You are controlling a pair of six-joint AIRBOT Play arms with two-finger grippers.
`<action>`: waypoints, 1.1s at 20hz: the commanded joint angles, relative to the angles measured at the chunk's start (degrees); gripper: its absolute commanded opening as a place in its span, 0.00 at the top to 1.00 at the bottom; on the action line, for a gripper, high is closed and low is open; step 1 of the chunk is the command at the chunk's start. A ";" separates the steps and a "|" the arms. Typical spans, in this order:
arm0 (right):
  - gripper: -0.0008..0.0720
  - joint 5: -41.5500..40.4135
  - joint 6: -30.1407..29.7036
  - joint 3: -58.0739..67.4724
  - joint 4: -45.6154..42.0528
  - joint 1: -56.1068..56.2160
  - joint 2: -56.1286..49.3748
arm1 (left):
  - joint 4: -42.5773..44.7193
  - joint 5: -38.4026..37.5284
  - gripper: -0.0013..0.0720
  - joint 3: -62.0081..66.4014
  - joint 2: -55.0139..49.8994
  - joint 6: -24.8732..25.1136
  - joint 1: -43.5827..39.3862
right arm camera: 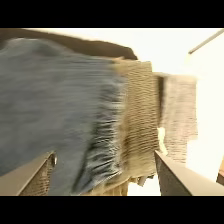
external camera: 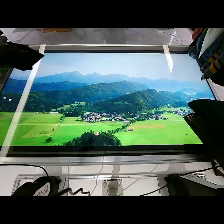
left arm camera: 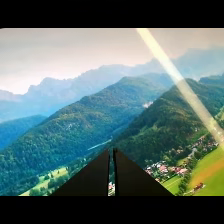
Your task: Fold the clothes and pants, and hang the long-sleeved shirts on hangers.
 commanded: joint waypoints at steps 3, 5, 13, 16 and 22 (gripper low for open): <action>0.94 -0.87 6.80 -0.11 24.11 -3.85 -1.55 | -0.02 0.02 0.90 -0.02 -0.04 -0.02 0.04; 0.94 -2.03 5.99 -0.11 36.59 -2.01 -1.77 | -0.02 0.02 0.90 -0.02 -0.04 -0.02 0.04; 0.94 -2.58 -4.42 -0.09 47.63 27.45 6.08 | -0.02 0.02 0.90 -0.02 -0.04 -0.02 0.04; 0.94 -0.94 -9.40 -0.09 39.71 45.66 8.83 | -0.02 0.02 0.90 -0.02 -0.04 -0.02 0.04; 0.94 8.72 -10.71 -0.11 18.51 72.78 8.76 | -0.02 0.02 0.90 -0.02 -0.04 -0.04 0.04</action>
